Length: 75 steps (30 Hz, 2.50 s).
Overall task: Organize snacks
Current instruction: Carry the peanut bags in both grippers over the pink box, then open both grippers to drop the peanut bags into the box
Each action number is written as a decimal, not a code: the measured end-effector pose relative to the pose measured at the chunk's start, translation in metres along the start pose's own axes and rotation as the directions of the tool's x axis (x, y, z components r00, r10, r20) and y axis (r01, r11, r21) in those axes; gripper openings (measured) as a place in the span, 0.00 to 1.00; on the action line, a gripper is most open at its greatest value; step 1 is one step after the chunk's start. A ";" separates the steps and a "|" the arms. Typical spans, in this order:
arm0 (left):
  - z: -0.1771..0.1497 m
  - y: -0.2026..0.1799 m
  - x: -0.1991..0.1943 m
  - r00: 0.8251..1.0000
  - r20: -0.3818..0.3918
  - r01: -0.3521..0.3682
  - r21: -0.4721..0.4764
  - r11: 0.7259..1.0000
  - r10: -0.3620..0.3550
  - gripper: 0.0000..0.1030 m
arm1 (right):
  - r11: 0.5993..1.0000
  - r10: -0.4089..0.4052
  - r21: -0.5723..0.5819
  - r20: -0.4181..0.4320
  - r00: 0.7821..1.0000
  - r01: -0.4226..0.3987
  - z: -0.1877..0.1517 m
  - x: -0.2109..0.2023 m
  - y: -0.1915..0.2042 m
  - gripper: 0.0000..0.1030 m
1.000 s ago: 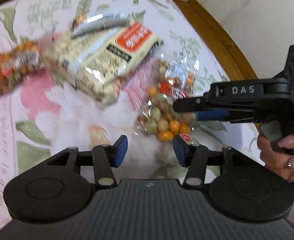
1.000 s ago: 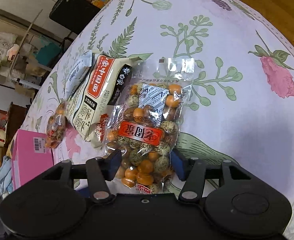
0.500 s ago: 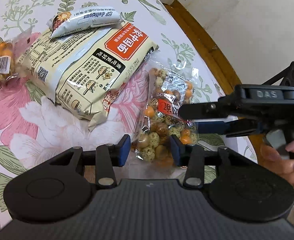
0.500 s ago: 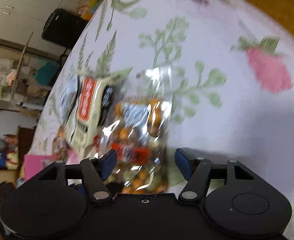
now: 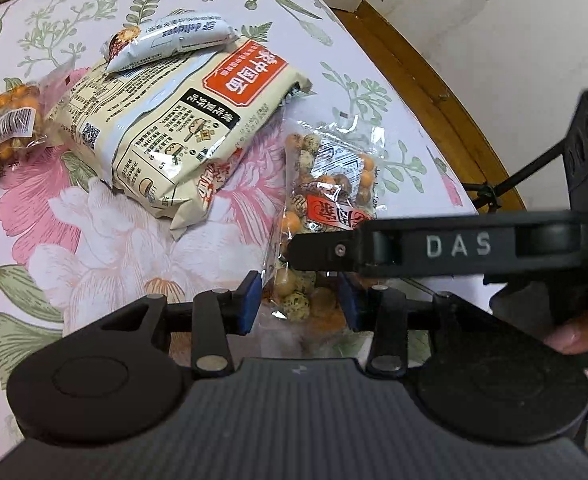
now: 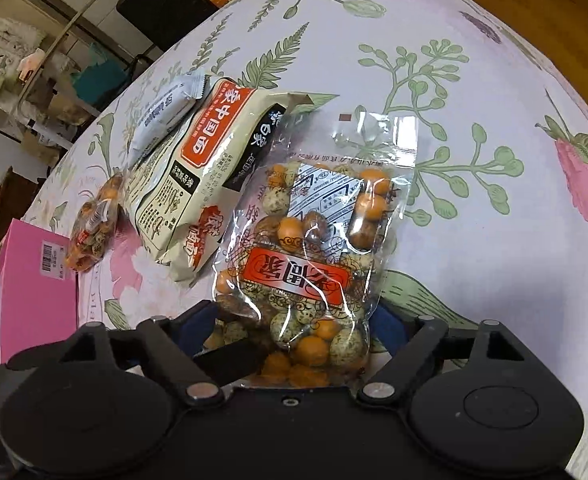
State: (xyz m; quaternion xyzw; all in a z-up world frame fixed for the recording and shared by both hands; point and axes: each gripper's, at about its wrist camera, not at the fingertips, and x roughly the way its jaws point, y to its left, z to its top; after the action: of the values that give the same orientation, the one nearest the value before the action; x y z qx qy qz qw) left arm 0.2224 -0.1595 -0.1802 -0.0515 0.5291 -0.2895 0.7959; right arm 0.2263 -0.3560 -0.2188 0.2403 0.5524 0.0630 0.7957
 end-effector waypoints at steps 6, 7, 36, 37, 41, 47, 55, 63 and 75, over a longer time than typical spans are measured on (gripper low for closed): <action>-0.004 -0.013 -0.016 1.000 -0.024 -0.014 0.035 0.999 0.015 0.38 | 0.997 0.022 0.080 -0.070 0.997 -0.016 -0.003 -0.011 -0.002 0.85; -0.006 -0.015 -0.019 0.999 -0.030 -0.015 0.039 0.999 0.016 0.38 | 0.997 0.019 0.078 -0.081 0.997 -0.013 -0.005 -0.012 -0.001 0.85; -0.061 0.005 -0.224 0.974 0.178 -0.153 0.058 0.987 0.141 0.38 | 0.936 0.166 -0.305 -0.064 0.984 -0.178 -0.051 -0.105 0.161 0.70; -0.062 0.010 -0.231 0.972 0.183 -0.159 0.055 0.986 0.147 0.38 | 0.930 0.173 -0.316 -0.071 0.982 -0.187 -0.051 -0.105 0.169 0.69; -0.066 0.036 -0.253 0.963 0.203 -0.184 0.019 0.983 0.176 0.38 | 0.905 0.186 -0.370 -0.103 0.977 -0.211 -0.048 -0.098 0.202 0.65; -0.069 0.091 -0.275 0.935 0.256 -0.237 -0.055 0.970 0.244 0.38 | 0.848 0.218 -0.456 -0.162 0.962 -0.269 -0.036 -0.066 0.262 0.60; -0.064 0.184 -0.282 0.930 0.213 -0.260 -0.195 0.946 0.300 0.38 | 0.762 0.269 -0.545 -0.227 0.936 -0.351 -0.023 -0.016 0.339 0.60; -0.070 0.243 -0.265 0.925 0.159 -0.294 -0.274 0.916 0.345 0.38 | 0.769 0.211 -0.537 -0.301 0.930 -0.348 -0.017 0.049 0.379 0.60; -0.070 0.260 -0.241 0.911 0.104 -0.360 -0.275 0.891 0.400 0.40 | 0.818 0.240 -0.425 -0.360 0.902 -0.388 -0.030 0.083 0.377 0.60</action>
State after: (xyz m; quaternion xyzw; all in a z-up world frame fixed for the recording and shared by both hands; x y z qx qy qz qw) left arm 0.2012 0.1959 -0.1160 -0.0694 0.4964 -0.0538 0.8637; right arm 0.2932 0.0143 -0.1270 0.1091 0.5810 0.3662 0.7186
